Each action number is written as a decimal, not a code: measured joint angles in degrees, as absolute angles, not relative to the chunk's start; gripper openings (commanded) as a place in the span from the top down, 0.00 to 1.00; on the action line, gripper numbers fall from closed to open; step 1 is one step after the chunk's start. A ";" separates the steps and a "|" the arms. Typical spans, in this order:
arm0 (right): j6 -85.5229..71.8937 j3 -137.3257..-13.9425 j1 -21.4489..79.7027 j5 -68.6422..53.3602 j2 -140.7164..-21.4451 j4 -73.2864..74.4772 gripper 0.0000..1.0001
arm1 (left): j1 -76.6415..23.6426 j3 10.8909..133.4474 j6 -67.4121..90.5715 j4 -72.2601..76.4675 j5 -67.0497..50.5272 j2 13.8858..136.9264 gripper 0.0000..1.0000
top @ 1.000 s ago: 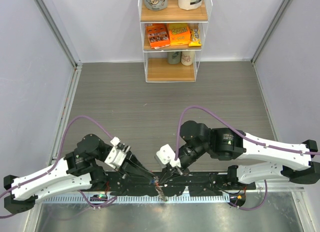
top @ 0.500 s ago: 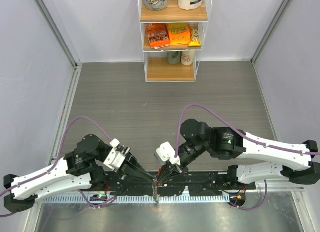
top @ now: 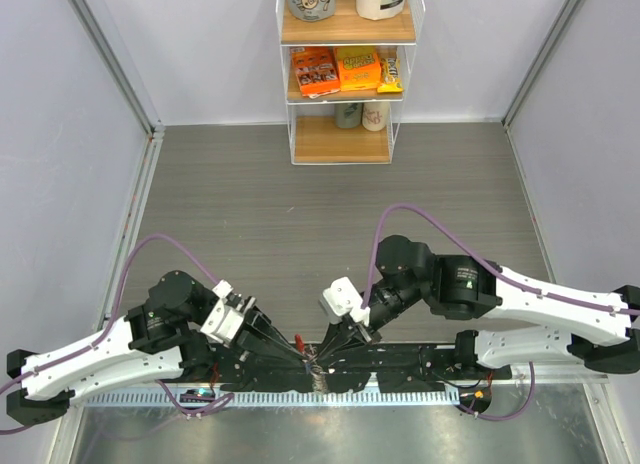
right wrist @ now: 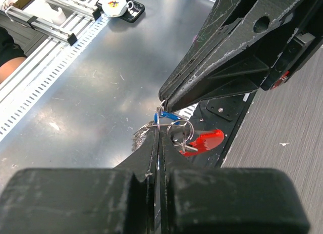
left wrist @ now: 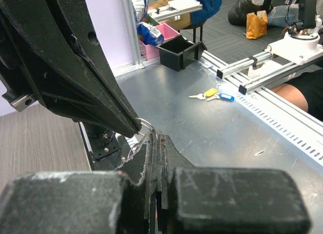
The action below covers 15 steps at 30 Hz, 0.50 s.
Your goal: Put the keys on the keyring
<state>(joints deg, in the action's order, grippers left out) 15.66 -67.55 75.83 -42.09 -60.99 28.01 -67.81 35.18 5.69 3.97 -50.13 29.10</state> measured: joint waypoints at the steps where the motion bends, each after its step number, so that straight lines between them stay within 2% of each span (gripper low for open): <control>1: 15.44 -67.29 75.81 -41.93 -60.64 27.75 0.94 | -67.81 35.18 5.67 3.99 -50.13 29.10 1.00; 15: 10.35 -60.01 75.68 -34.98 -53.25 19.99 0.95 | -67.88 35.18 5.50 4.01 -46.41 29.93 1.00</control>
